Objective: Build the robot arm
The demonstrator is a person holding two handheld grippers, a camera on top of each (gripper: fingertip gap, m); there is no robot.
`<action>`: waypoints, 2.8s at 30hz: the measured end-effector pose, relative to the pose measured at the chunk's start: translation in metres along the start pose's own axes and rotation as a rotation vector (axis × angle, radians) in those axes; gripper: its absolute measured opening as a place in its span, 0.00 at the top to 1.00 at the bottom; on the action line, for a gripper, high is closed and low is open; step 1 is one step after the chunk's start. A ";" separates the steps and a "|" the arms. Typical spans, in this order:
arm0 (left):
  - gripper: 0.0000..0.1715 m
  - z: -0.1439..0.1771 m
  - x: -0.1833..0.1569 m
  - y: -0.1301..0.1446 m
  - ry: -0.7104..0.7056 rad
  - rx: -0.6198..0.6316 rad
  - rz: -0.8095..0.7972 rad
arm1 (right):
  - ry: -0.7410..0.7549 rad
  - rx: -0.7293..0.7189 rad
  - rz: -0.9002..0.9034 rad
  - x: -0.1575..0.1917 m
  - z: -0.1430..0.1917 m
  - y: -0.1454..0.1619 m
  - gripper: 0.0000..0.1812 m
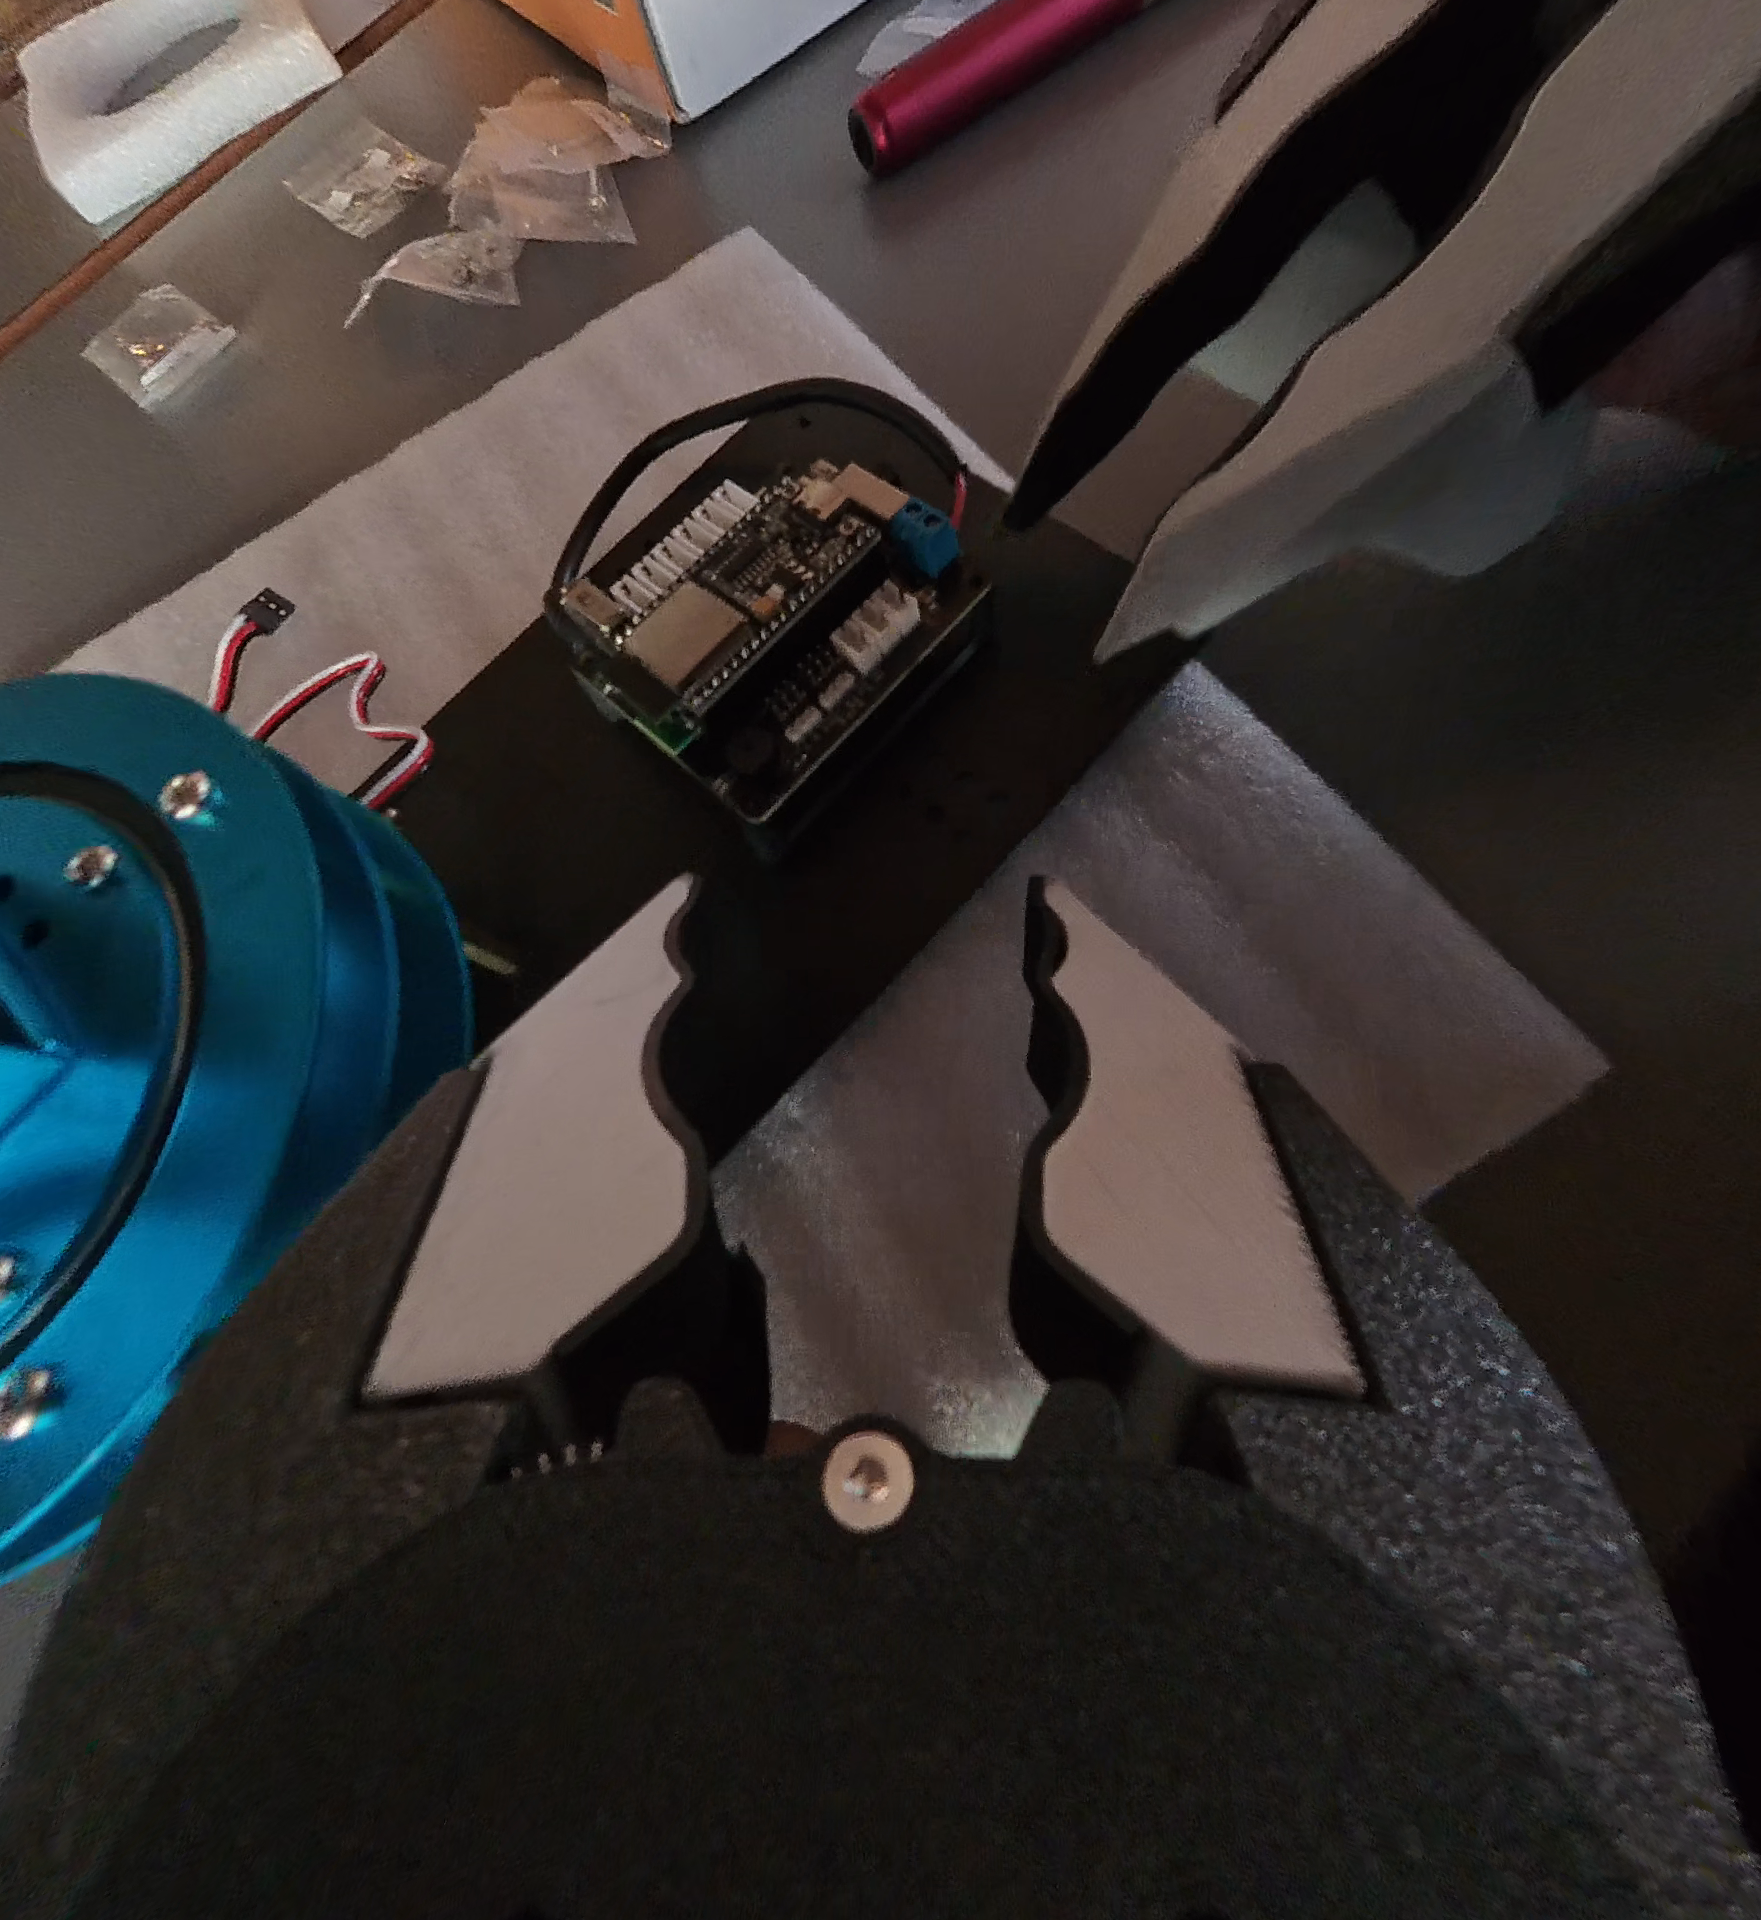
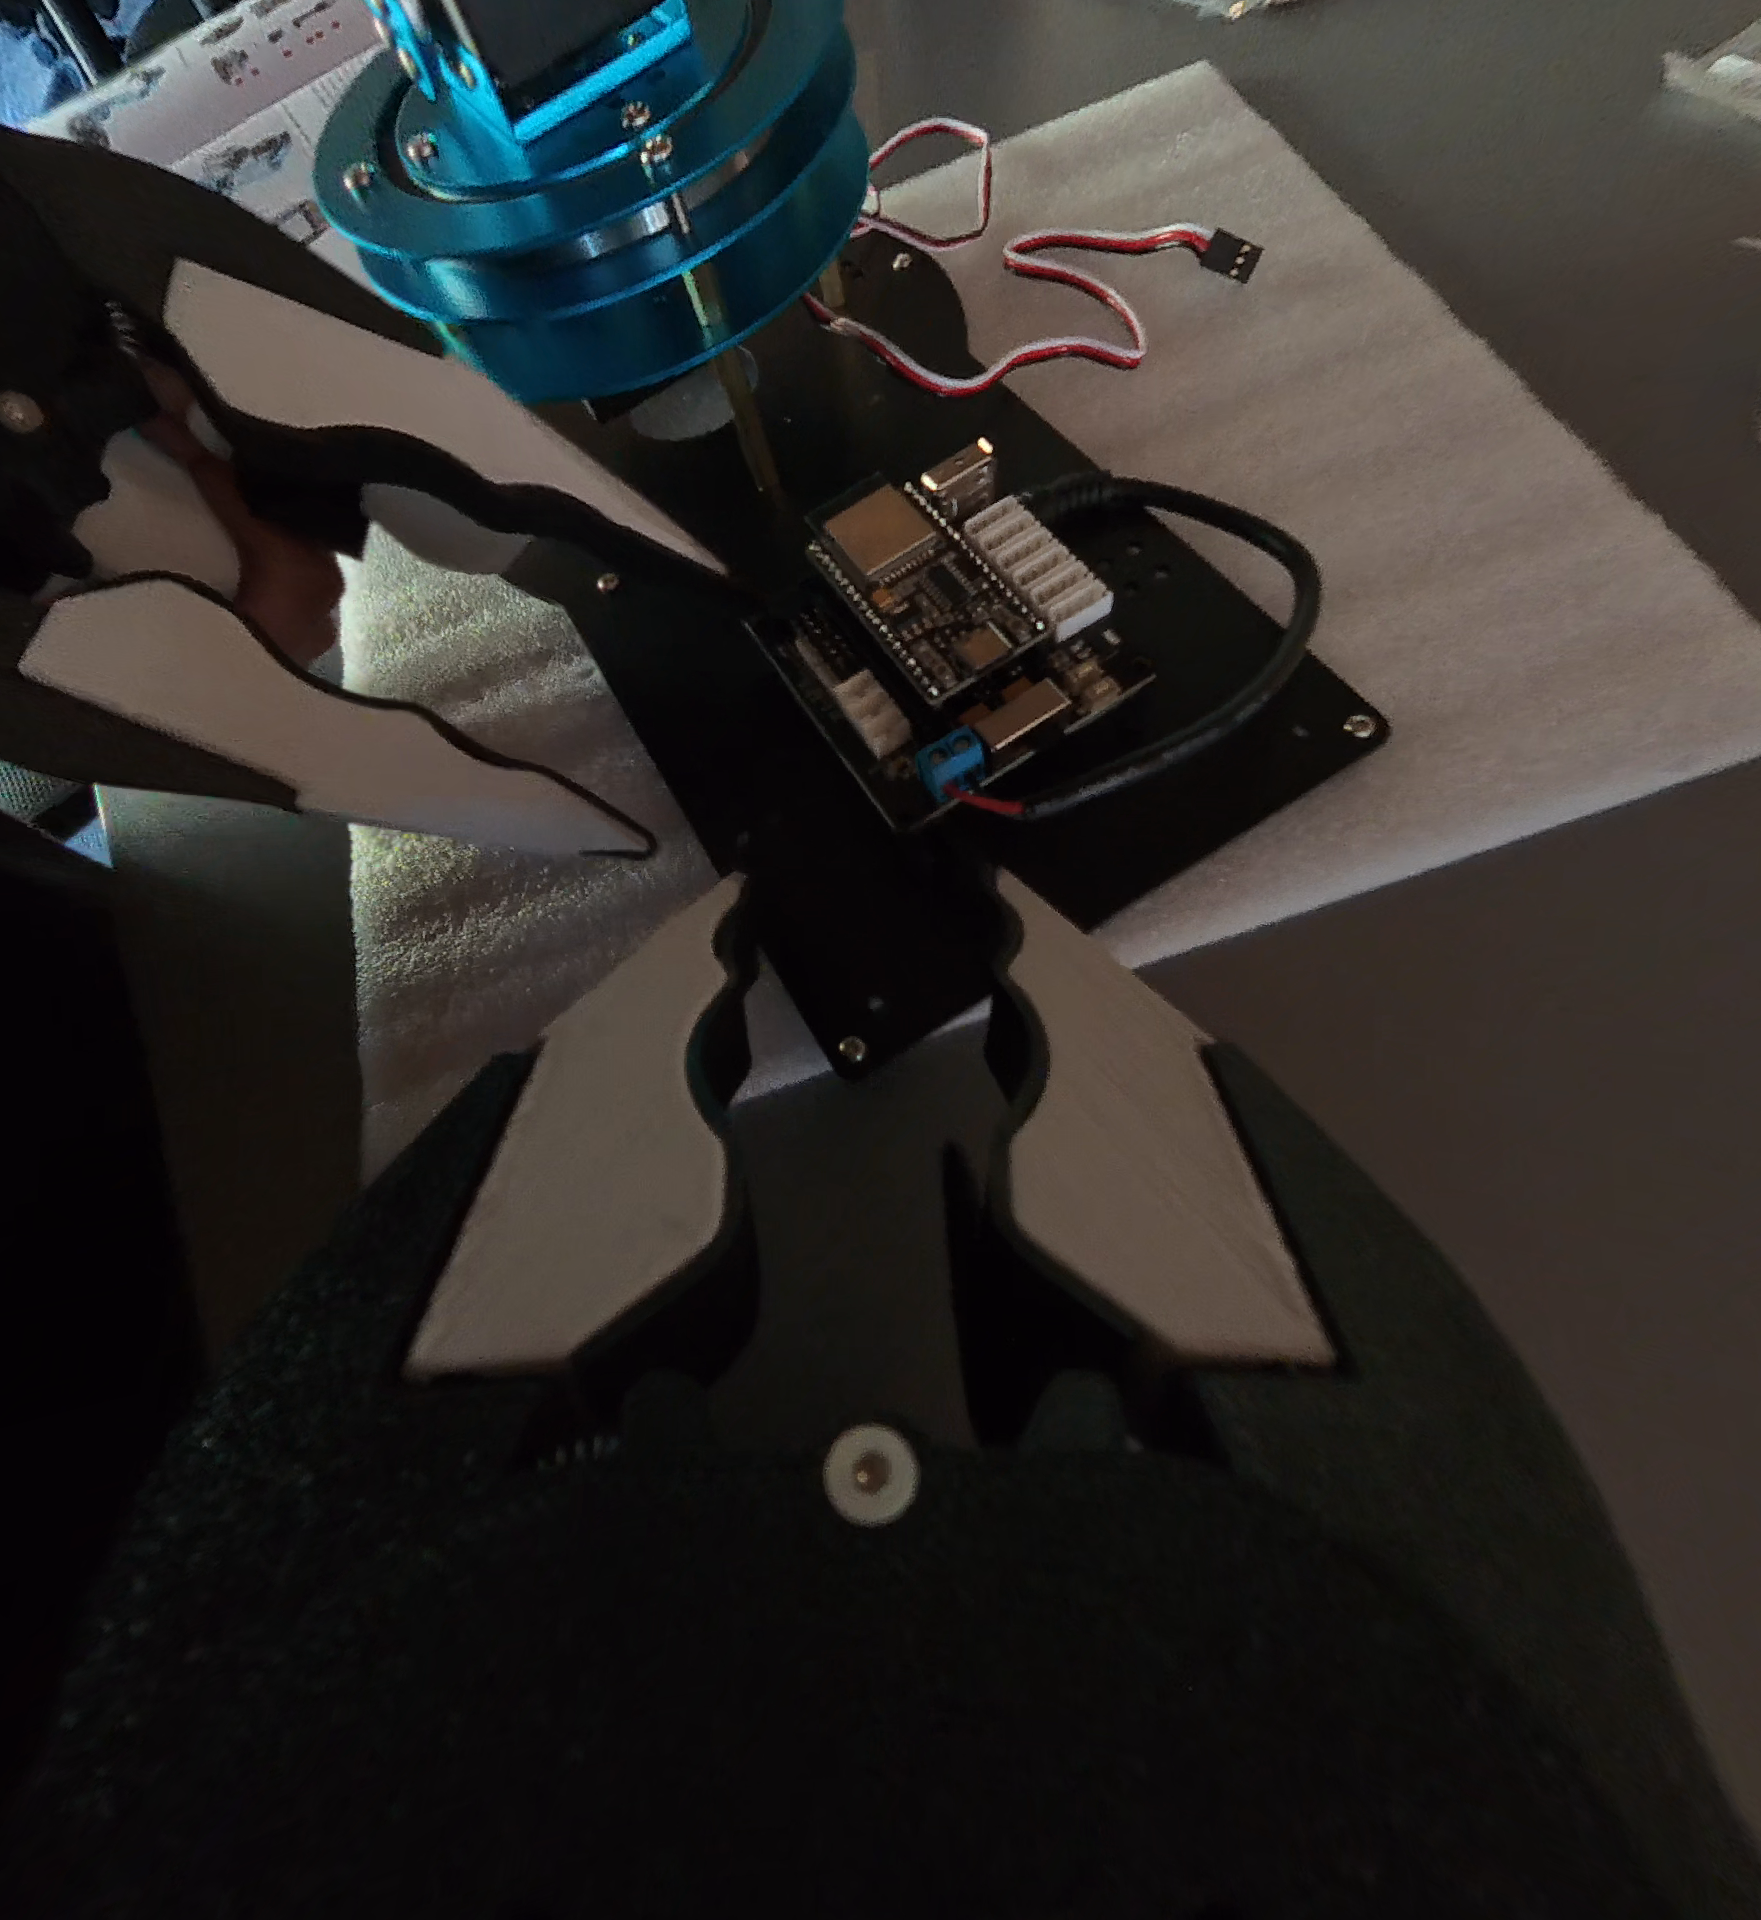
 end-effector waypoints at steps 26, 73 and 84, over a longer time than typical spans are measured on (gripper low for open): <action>0.70 0.145 0.078 0.121 -0.463 -0.313 0.243 | 0.041 -0.424 0.055 0.089 -0.007 -0.037 0.83; 0.74 0.147 0.055 0.130 -0.330 -0.553 0.349 | 0.085 -0.438 0.054 0.086 -0.006 -0.037 0.83; 0.75 0.147 0.054 0.130 -0.339 -0.544 0.354 | 0.121 -0.495 0.076 0.087 0.004 -0.040 0.83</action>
Point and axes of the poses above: each gripper's, where its closed fingertips meet, z back along the fingers, y out of its underside, x = y × z across the jaws, the point moved 5 cm from there along z, back along the fingers, and after that the axes turned 4 degrees about z, right-handed, at the moved point
